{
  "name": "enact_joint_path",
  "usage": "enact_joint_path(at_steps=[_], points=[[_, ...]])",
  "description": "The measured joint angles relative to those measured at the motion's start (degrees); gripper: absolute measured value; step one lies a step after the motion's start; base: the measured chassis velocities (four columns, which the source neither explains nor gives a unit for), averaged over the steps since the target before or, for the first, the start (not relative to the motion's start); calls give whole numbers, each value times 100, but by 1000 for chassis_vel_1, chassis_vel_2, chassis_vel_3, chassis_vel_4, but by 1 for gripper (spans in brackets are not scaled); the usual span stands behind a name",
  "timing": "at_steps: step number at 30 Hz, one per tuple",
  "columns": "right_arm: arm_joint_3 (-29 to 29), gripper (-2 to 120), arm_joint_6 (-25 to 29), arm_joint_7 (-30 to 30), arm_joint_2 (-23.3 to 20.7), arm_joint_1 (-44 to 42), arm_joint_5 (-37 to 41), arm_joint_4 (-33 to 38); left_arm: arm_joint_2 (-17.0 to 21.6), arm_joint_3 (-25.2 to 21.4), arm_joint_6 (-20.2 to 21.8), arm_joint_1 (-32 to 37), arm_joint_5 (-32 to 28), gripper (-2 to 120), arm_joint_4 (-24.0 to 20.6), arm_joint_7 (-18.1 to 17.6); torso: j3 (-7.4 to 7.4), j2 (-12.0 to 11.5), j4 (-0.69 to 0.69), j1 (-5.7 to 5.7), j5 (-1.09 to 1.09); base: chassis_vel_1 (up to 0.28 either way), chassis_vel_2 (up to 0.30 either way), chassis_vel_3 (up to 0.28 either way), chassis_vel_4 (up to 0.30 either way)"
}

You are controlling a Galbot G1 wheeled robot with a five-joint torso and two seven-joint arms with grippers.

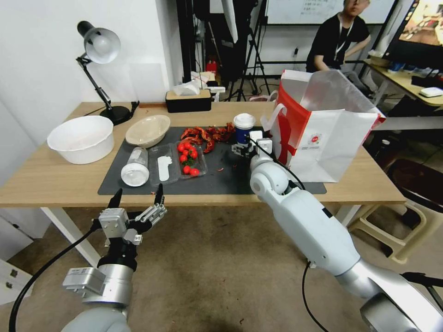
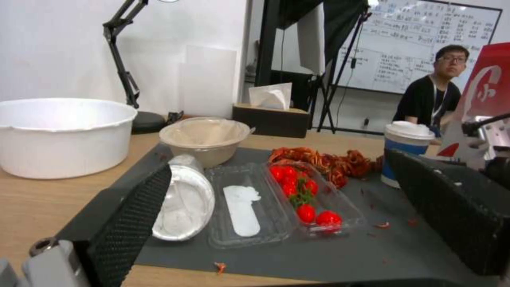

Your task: Pick up the trash from the table and place it into the takeout bag.

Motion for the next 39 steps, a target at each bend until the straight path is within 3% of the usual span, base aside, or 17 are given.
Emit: enact_joint_path(at_steps=[23, 39], points=[[-63, 100, -98, -205, 508, 920, 132, -1226, -4, -4, -23, 23, 2, 100, -15, -19, 0, 0, 0, 0, 0, 0, 0, 0, 0], [0, 100, -156, -322, 520, 956, 138, -1464, -14, 8, -49, 52, 5, 100, -32, -28, 0, 1, -1, 0, 0, 0, 0, 0, 0]])
